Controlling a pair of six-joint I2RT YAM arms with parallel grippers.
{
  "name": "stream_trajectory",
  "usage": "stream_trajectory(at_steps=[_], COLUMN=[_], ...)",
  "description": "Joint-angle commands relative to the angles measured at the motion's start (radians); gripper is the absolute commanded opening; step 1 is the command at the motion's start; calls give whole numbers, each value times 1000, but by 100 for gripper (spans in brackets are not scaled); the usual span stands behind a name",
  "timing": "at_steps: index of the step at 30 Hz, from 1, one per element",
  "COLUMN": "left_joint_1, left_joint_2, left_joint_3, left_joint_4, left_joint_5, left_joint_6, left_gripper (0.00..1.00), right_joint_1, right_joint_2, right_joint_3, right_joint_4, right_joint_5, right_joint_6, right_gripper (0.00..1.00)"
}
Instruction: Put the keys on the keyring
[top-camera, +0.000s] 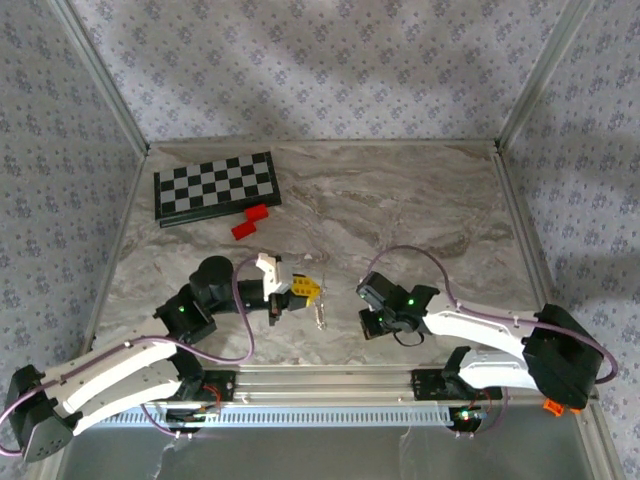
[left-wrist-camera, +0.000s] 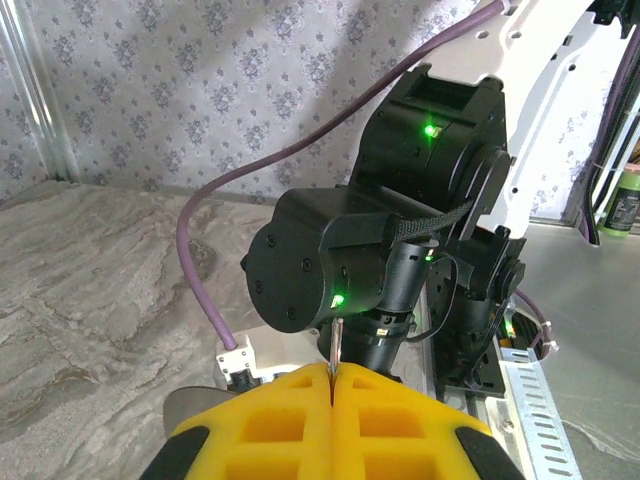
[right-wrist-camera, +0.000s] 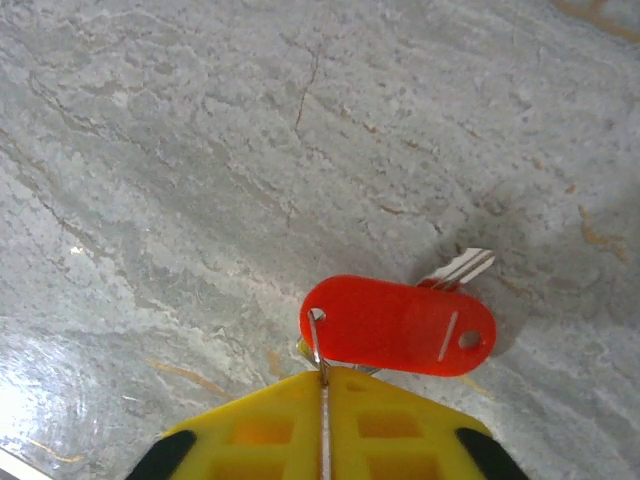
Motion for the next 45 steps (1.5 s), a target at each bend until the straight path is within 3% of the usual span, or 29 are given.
stream_trajectory(at_steps=[1,5,12,30,45], left_joint_1=[5,5,5,29,41], left_joint_2=[-18,-24,-33,-53,-62], left_joint_3=[-3,-15,-27,-43,-44], left_joint_4=[30,44,44,30,31], left_joint_5=[-6,-4,-7,-18,-14], left_joint_6=[-8,-14,-16,-18,-26], left_gripper=[0,0,0,0,0], right_joint_1=[6,-2,-29,87,103], right_joint_2=[-37,-74,-36,248,326], right_joint_3=[43,76,141,301,316], right_joint_4=[-53,-121,-143,-248,-245], right_joint_5=[7,2,-21,106,117], right_joint_6=[-3,-11,-94,-141,-142], right_gripper=[23,38,44,36,27])
